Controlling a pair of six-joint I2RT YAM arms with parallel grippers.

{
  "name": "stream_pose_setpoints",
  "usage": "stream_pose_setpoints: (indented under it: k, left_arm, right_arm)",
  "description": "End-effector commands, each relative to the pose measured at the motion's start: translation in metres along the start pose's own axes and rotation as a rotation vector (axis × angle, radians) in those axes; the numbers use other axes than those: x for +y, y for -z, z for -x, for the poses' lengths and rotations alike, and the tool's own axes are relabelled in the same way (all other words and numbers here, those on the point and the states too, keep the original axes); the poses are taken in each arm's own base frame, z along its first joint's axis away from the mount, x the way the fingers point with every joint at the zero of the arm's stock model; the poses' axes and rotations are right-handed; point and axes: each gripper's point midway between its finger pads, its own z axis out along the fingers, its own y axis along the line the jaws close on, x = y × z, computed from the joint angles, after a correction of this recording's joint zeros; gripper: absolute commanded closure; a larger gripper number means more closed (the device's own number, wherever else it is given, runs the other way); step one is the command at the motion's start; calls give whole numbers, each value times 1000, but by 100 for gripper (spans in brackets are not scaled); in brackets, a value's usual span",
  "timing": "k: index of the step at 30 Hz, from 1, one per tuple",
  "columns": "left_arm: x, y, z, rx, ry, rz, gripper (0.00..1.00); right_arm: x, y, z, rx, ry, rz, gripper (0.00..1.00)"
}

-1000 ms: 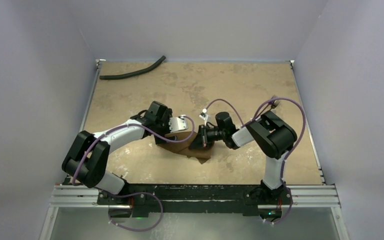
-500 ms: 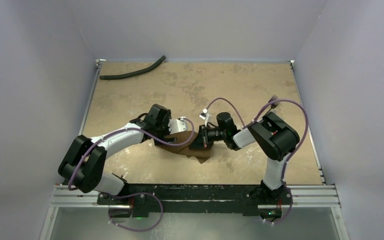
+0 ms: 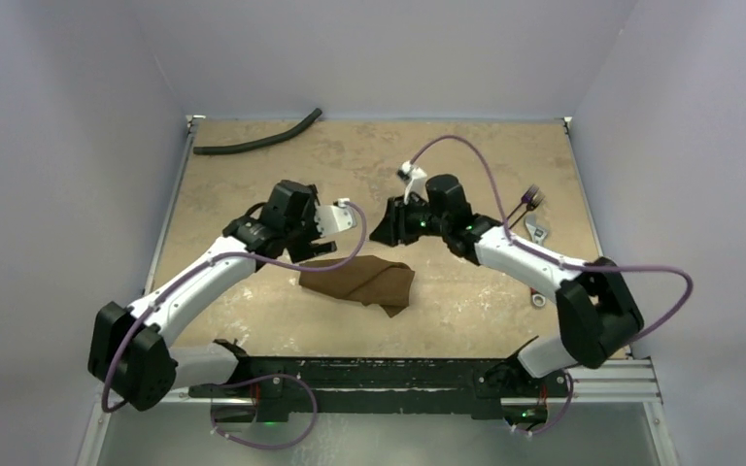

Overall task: Fold the napkin into a case and place the utensils inside
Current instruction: Reset both arms

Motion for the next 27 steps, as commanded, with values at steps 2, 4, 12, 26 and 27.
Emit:
stream_pose_setpoints:
  k: [2, 4, 12, 26, 27]
  left_arm:
    - [98, 57, 8, -93, 174, 428, 2]
    - [129, 71, 5, -154, 292, 490, 1]
    - [119, 28, 22, -75, 418, 183, 1]
    - [96, -7, 18, -79, 397, 94, 5]
    - [96, -10, 17, -77, 396, 92, 5]
  right_arm:
    - [-70, 112, 101, -371, -28, -698, 10]
    - [-87, 149, 123, -535, -104, -774, 1]
    - [-203, 241, 141, -672, -338, -1042, 2]
    - [-374, 272, 68, -500, -649, -1118, 22]
    - [-380, 271, 68, -491, -650, -1121, 22]
